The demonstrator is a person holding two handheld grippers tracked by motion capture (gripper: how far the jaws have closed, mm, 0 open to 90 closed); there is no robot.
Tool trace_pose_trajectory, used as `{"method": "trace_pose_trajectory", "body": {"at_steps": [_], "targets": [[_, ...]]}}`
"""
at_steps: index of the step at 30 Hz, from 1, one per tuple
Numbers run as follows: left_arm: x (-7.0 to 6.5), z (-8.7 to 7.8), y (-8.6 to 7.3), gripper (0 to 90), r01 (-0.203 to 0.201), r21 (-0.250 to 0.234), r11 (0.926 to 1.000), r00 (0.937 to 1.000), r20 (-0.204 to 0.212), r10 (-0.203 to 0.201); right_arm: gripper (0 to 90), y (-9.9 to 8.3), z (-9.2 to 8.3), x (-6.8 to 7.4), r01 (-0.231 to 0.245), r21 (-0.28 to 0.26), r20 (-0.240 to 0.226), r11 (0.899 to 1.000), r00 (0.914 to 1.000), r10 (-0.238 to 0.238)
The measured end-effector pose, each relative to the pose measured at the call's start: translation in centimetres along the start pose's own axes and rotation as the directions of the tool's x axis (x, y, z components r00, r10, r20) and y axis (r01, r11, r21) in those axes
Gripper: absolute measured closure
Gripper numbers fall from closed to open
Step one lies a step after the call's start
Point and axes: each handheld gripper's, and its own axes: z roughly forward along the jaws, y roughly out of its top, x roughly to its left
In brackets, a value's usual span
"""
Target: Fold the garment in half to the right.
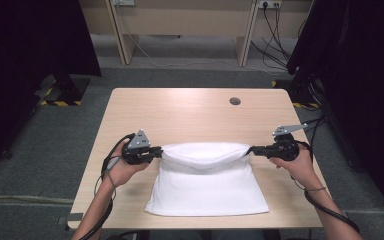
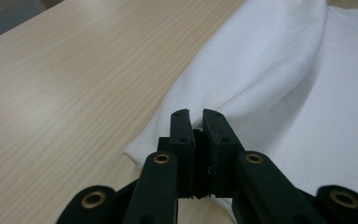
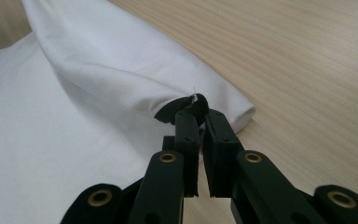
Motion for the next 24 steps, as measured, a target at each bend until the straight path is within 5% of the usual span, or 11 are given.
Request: {"method": "trace_pose_trajectory", "body": {"at_steps": [24], "targets": [[-2.2,-1.9,-1.1,81.9,-0.044,0.013,0.999,0.999,0.001,0.044,85.4,-1.3,-1.5,2.1,0.038,-0.011,-0.032,0.999,0.9988,-0.038]]}}
